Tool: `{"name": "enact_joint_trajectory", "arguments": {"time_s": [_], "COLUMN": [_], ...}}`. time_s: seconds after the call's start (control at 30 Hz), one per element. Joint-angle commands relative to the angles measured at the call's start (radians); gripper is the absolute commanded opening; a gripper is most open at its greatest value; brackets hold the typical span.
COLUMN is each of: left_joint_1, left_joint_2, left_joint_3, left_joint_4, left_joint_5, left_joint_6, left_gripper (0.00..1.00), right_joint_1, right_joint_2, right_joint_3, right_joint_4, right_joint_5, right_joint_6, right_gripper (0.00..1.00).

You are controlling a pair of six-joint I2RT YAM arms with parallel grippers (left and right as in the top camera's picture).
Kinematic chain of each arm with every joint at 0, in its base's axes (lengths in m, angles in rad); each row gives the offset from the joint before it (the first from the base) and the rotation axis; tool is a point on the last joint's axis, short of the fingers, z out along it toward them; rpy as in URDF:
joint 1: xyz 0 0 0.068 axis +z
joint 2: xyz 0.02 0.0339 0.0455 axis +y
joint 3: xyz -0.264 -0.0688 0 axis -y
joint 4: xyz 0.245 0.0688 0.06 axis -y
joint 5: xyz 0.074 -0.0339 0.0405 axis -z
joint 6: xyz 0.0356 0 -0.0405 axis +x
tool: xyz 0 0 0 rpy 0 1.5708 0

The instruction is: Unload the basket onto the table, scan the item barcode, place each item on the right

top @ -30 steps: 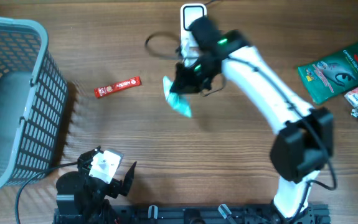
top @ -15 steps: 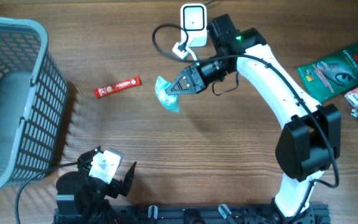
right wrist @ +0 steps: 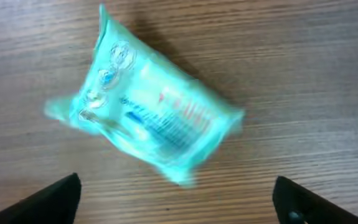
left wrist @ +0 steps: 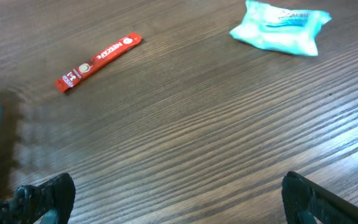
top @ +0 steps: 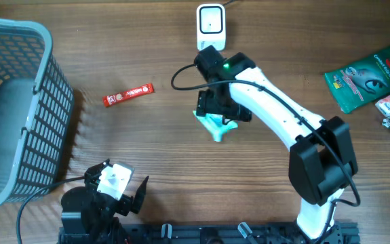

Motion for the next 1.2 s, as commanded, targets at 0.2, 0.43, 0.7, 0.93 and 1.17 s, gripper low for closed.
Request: {"name": "enact_joint_trajectory", "arguments": {"time_s": [0.2,0.43,0.7,0.93,1.17], "left_joint_1": [0.006,0.006,0.006,0.006,0.006], "left_joint_2": [-0.002,-0.002,-0.002,-0.002,-0.002], "left_joint_3": [-0.005,-0.005,-0.005,-0.005,-0.005], "left_joint_4": [0.0,0.0,0.0,0.0,0.0], "left_joint_5": [0.016,0.016,0.016,0.016,0.016], "left_joint_6": [0.005,0.005,0.005,0.005,0.005], "left_gripper": [1.0,1.0,1.0,1.0,1.0], "right_joint_1": [-0.016,-0.028,-0.028,0.059,0.225], "right_joint_2": [-0.009,0.135,0.019,-0.055,0.1], "right_joint_3": [-0.064,-0.213,-0.067,-0.089,-0.094], "right_joint_4": [0.21,0.429,0.328,0.156,0.266], "right_joint_5": [0.022,-0.114,-0.154,-0.038,0.286], "right_joint_6": [-0.024,-0.027,-0.233,-0.239,-0.283], "right_gripper": [0.05,0.05,0.05,0.96,0.99]}}
